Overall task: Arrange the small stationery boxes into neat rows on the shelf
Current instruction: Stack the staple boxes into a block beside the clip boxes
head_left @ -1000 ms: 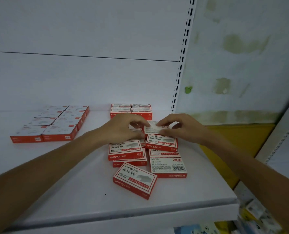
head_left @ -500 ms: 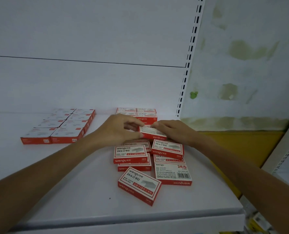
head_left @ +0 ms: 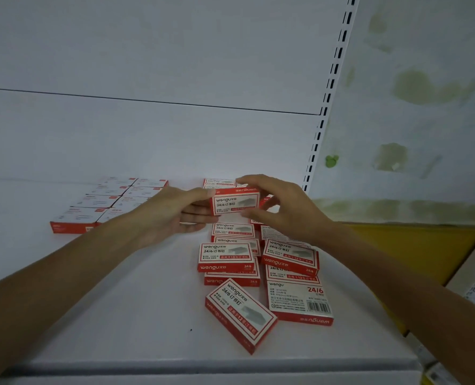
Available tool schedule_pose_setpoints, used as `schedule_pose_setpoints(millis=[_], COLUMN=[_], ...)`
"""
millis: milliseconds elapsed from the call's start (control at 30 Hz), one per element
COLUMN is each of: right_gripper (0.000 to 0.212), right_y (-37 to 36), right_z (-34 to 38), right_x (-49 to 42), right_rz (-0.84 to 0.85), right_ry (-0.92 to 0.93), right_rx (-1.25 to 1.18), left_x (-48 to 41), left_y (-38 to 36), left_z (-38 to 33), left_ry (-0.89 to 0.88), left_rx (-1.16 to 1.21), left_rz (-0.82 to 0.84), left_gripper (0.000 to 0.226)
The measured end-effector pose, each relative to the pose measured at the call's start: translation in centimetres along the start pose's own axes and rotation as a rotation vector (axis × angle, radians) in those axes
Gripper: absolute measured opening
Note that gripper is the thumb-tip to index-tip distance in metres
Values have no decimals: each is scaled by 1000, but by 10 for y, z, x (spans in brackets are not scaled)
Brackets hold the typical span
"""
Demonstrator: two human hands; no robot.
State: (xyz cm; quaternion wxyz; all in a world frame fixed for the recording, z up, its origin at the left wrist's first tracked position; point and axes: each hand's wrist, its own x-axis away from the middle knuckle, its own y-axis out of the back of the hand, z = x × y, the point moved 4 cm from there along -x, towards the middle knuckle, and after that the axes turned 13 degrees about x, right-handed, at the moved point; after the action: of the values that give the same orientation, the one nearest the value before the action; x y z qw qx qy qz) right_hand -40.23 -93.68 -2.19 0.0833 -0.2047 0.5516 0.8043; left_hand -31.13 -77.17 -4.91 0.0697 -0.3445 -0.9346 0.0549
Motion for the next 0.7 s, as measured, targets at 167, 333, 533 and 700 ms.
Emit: schedule_pose_setpoints(millis=[167, 333, 533, 700], right_gripper=[40, 27, 48, 47], right_y=[1, 4, 3, 5], right_z=[9, 12, 23, 27], right_x=[2, -2, -2, -7], right_rz=[-103, -215, -217, -297], right_ry=[-40, -103, -36, -23], right_rx=[-180, -205, -95, 64], left_x=[8, 25, 39, 47], left_y=[-4, -11, -7, -11], left_z=[-3, -6, -7, -7], left_ry=[-174, -462, -560, -601], left_rx=[45, -215, -374, -533], left_rz=[-76, -241, -383, -325], left_gripper=[16, 30, 33, 39])
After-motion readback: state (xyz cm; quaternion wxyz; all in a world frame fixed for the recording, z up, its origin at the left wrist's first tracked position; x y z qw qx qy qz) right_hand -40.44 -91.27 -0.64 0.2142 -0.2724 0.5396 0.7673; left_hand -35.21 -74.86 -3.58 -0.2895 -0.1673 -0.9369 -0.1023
